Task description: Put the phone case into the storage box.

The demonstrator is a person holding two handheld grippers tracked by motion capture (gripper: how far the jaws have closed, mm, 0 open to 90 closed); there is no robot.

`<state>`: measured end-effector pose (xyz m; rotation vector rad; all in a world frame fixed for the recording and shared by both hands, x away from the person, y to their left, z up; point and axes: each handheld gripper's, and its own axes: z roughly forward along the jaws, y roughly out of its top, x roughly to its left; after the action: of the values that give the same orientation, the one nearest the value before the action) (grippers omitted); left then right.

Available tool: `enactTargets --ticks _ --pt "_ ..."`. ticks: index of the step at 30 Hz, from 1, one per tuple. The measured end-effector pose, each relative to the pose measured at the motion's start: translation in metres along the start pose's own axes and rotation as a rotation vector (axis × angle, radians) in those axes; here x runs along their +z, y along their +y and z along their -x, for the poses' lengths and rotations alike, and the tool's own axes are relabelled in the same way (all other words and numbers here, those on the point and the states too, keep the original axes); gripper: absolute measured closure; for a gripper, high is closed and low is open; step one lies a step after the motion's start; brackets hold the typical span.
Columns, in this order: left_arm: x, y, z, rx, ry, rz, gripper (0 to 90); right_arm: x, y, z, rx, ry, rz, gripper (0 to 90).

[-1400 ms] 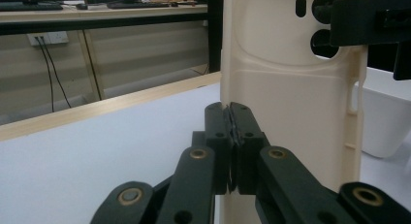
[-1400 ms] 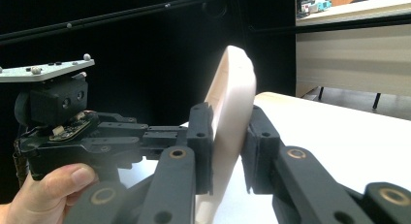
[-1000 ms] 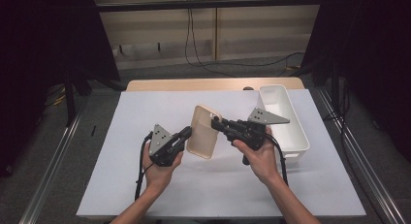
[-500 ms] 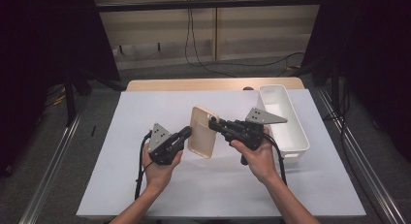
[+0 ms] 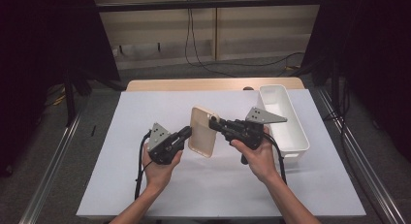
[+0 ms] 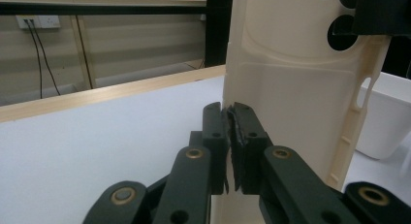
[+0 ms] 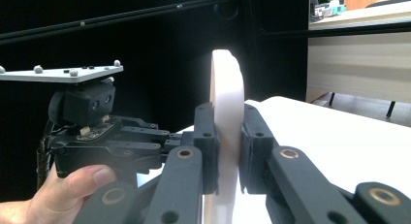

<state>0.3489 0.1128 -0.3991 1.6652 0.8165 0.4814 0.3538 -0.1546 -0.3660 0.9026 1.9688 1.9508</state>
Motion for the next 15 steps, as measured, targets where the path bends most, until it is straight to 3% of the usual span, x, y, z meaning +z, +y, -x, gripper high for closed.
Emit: enactTargets --ticks 4,6,13,15 --pt "0.0003 -0.0005 -0.0004 -0.011 0.005 0.004 83.3 0.0003 -0.0001 0.0003 -0.003 -0.003 -0.005 80.7" --pt "0.0005 -0.0002 -0.0012 0.002 0.012 -0.002 82.2 0.0003 -0.0002 0.0004 -0.002 -0.001 -0.006 80.7" --pt "0.0009 -0.0002 -0.0031 -0.020 0.030 0.001 66.2 0.0001 -0.0001 0.0023 -0.004 -0.004 -0.007 80.6" --pt "0.0012 -0.0005 -0.0031 -0.030 0.031 0.004 65.2 0.0000 -0.0001 0.0023 -0.009 -0.008 -0.009 80.7"
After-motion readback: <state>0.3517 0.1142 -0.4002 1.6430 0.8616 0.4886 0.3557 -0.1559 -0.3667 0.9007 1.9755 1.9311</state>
